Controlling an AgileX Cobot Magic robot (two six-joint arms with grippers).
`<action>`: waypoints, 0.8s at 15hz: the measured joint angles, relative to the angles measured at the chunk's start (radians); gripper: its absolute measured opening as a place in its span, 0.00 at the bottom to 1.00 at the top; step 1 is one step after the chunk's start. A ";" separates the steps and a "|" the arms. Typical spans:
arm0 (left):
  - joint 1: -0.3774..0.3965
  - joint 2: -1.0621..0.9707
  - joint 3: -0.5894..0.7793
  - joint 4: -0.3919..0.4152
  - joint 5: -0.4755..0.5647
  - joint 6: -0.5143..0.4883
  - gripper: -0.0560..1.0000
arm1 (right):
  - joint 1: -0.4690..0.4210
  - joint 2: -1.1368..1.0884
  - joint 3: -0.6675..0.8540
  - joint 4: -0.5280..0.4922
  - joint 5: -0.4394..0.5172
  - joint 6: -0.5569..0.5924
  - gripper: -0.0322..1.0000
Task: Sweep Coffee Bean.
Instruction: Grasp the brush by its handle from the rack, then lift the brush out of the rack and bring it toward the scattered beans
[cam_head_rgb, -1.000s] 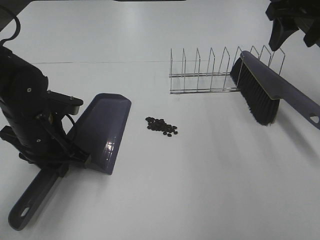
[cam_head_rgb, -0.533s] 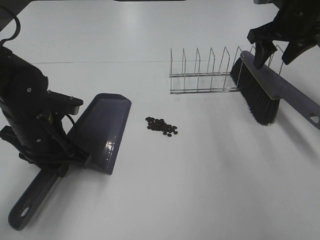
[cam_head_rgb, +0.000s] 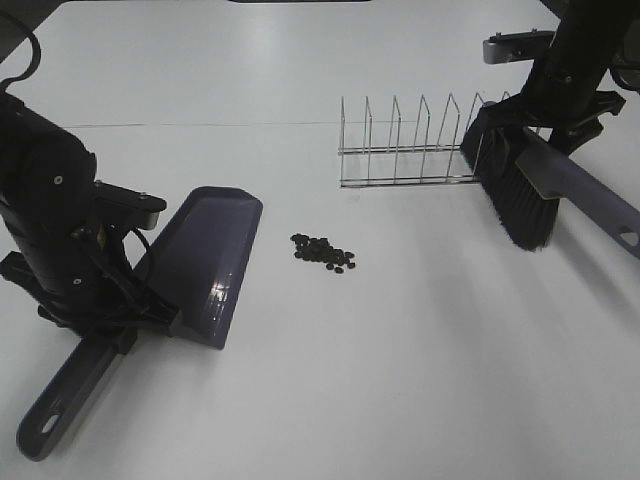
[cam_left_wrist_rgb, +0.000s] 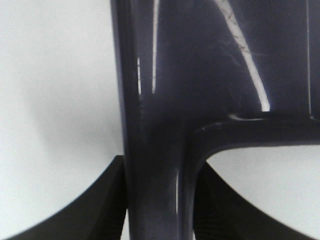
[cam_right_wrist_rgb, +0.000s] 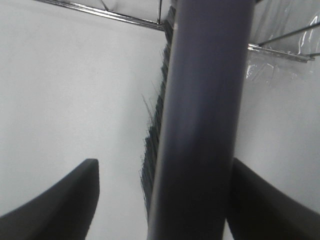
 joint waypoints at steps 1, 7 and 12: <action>0.000 0.000 0.000 -0.001 0.000 0.000 0.37 | 0.000 0.004 0.000 0.000 0.000 0.000 0.57; 0.000 0.000 0.000 -0.009 0.006 0.000 0.37 | -0.002 0.006 0.000 -0.022 -0.004 0.060 0.34; 0.000 0.000 0.000 0.041 0.058 0.000 0.37 | -0.001 -0.088 0.000 -0.061 0.058 0.133 0.34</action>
